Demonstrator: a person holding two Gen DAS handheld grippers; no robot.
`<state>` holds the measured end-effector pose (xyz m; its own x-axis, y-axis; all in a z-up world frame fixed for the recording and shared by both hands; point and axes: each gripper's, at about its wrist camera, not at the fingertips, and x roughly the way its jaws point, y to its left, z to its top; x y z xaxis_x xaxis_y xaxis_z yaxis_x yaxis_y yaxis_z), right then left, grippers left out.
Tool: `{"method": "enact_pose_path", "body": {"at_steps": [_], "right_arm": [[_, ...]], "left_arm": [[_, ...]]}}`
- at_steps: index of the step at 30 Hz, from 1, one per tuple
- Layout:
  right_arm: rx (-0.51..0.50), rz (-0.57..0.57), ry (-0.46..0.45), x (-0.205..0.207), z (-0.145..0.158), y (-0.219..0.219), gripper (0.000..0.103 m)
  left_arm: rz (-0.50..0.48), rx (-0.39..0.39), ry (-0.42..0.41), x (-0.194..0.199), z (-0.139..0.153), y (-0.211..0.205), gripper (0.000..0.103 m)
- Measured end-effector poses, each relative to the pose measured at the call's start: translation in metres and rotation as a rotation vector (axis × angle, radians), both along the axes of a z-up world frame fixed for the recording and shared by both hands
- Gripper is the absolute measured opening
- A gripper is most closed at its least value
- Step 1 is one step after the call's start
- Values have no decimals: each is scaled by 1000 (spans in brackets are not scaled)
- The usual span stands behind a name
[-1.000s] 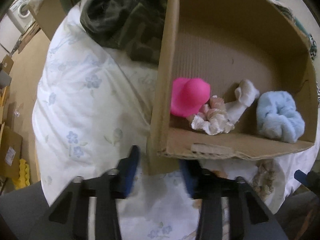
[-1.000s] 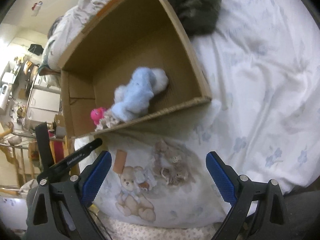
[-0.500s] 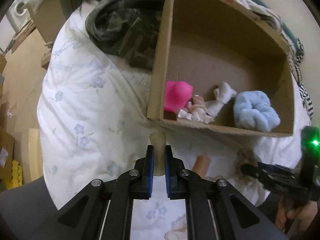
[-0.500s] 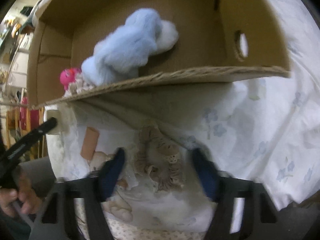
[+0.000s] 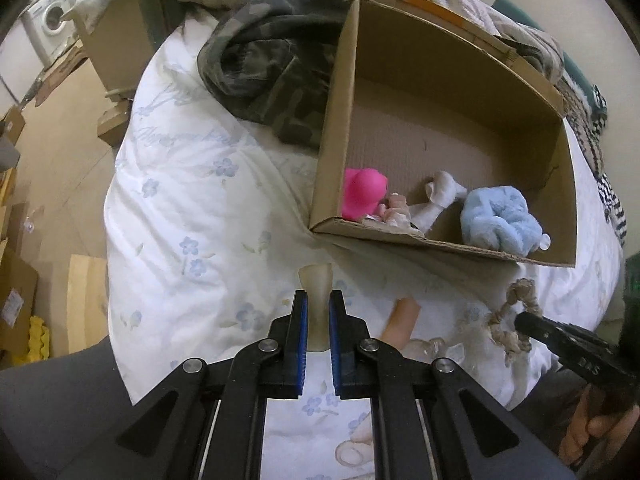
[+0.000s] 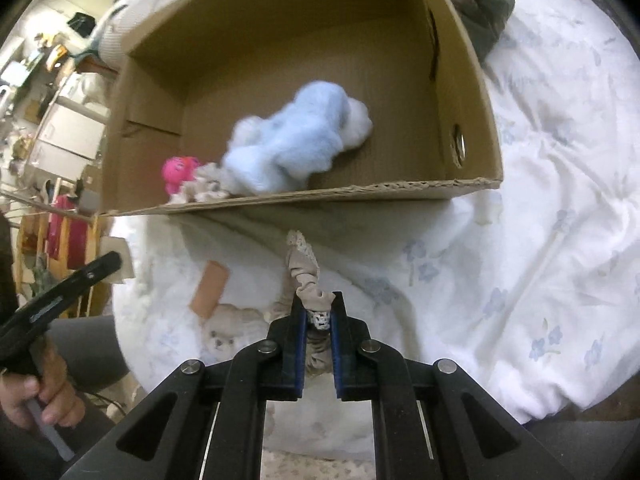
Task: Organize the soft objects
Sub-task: 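Carry the knotted toy and peach piece over the box with both tools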
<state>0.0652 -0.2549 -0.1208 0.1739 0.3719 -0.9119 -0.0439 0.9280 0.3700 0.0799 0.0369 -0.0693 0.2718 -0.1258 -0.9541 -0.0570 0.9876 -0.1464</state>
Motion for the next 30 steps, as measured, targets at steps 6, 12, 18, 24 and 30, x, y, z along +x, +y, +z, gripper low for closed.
{"method": "enact_pose_path", "body": {"at_steps": [6, 12, 18, 24, 30], "right_arm": [[70, 46, -108, -11, 30, 5, 12], [176, 79, -229, -17, 65, 13, 12], [283, 57, -369, -15, 111, 1, 12], [320, 18, -437, 0, 135, -11, 12], [307, -10, -474, 21, 145, -26, 12]], "left_arm": [[-13, 11, -36, -2, 7, -6, 9], [-44, 23, -128, -12, 34, -18, 9], [-61, 5, -242, -12, 81, -23, 9], [-89, -15, -289, 2, 111, -31, 9], [-109, -11, -315, 27, 125, -40, 9]]}}
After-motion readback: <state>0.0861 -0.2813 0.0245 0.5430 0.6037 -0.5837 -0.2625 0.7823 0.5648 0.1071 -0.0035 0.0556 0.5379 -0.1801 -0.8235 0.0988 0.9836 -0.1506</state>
